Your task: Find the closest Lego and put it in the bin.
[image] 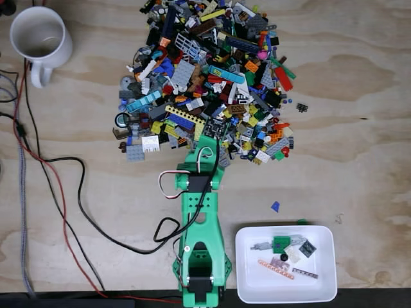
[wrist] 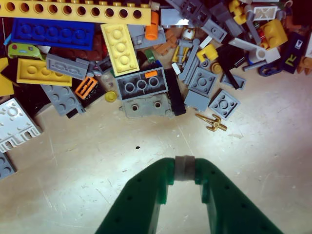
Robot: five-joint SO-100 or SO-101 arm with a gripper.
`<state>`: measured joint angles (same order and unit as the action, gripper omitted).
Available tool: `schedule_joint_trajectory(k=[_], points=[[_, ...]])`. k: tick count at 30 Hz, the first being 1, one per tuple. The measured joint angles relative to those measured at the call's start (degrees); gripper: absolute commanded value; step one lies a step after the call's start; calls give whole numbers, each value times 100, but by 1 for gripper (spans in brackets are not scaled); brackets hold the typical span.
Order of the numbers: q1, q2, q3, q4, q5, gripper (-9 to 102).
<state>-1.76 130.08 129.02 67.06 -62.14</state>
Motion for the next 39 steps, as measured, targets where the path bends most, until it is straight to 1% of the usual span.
schedule_joint_trajectory(k=[5,9,12,15,18,22,25,29,35,39], points=[[-211,-9,176,-53,387,3],[-176,-9,185,-53,510,4],[-211,-9,193,-53,571,7],[-193,-79,193,-132,712,14],[-193,-483,193,-352,1283,16],[-316,-1336,185,-650,2382,20],[-246,-1978,35,-905,3076,20],[-62,-2522,-457,-1037,3753,21],[-18,-3076,-1125,-1055,4131,22],[-18,-3322,-1292,-1046,4254,22]])
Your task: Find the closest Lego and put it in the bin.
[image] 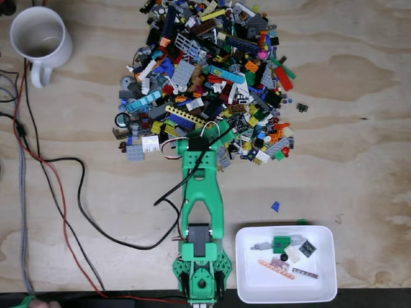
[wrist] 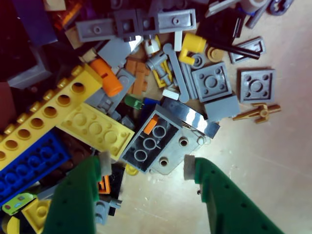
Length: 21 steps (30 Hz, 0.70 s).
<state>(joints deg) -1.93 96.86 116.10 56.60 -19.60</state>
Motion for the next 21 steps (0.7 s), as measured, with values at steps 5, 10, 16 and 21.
schedule_joint_trajectory(k=[5,10,16,21], points=[[0,-281,-18,-79,18,22],[-290,-343,-70,-88,-53,22],[-396,-677,-105,-141,-132,21],[-404,-686,-105,-158,-229,19]])
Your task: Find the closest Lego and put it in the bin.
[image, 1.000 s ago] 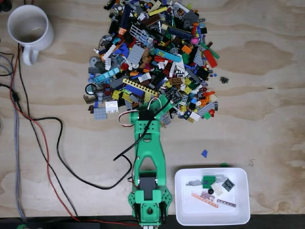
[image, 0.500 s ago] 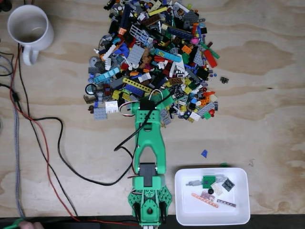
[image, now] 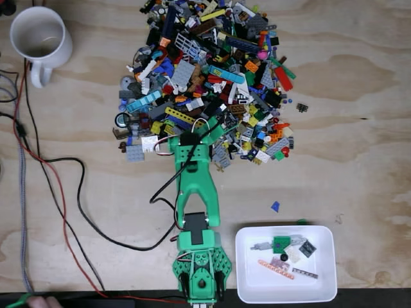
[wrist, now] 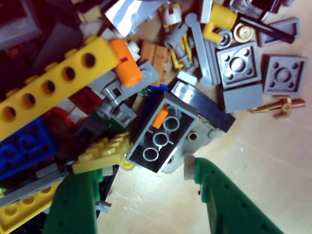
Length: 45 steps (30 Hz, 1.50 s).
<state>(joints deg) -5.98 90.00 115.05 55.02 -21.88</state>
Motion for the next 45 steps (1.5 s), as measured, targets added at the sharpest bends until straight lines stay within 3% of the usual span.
schedule_joint_trajectory(k=[21,26,31,37,45], points=[[281,-211,-158,-149,-422,0],[246,-185,-712,510,-703,0],[255,765,-1143,1907,-1362,0],[1547,2540,-1011,2953,-2479,1],[5423,3894,-114,2795,-4438,2]])
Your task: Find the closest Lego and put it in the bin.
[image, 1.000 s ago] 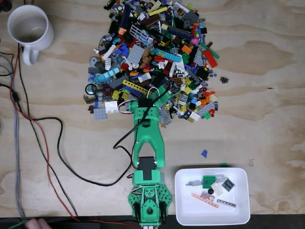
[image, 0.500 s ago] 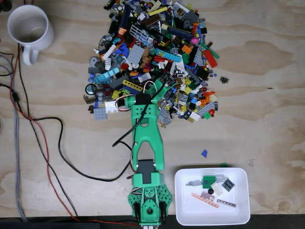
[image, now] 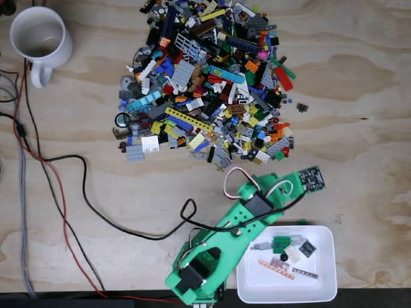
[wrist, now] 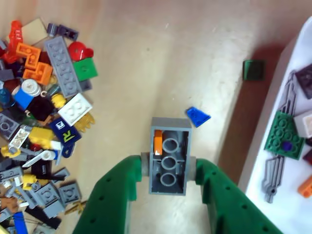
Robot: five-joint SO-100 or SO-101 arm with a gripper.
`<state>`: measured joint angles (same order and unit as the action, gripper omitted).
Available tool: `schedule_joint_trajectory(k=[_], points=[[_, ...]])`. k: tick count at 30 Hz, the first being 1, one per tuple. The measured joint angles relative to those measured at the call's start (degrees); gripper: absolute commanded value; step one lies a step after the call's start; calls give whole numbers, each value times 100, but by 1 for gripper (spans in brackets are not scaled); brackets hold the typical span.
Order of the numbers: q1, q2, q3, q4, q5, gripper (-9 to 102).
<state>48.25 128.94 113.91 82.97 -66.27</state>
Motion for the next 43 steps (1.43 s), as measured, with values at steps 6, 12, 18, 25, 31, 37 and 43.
schedule_joint_trajectory(k=[6,12,18,25,31,37,43], points=[[2435,562,756,-475,-1020,2],[3885,1081,1521,-896,-1714,9],[3876,1230,1564,-1213,-1661,26],[2232,1424,1327,-1239,-1125,25],[-712,1336,949,-1002,-694,23],[-2698,1406,1107,-967,-466,23],[-3885,1661,1582,-967,-105,23]])
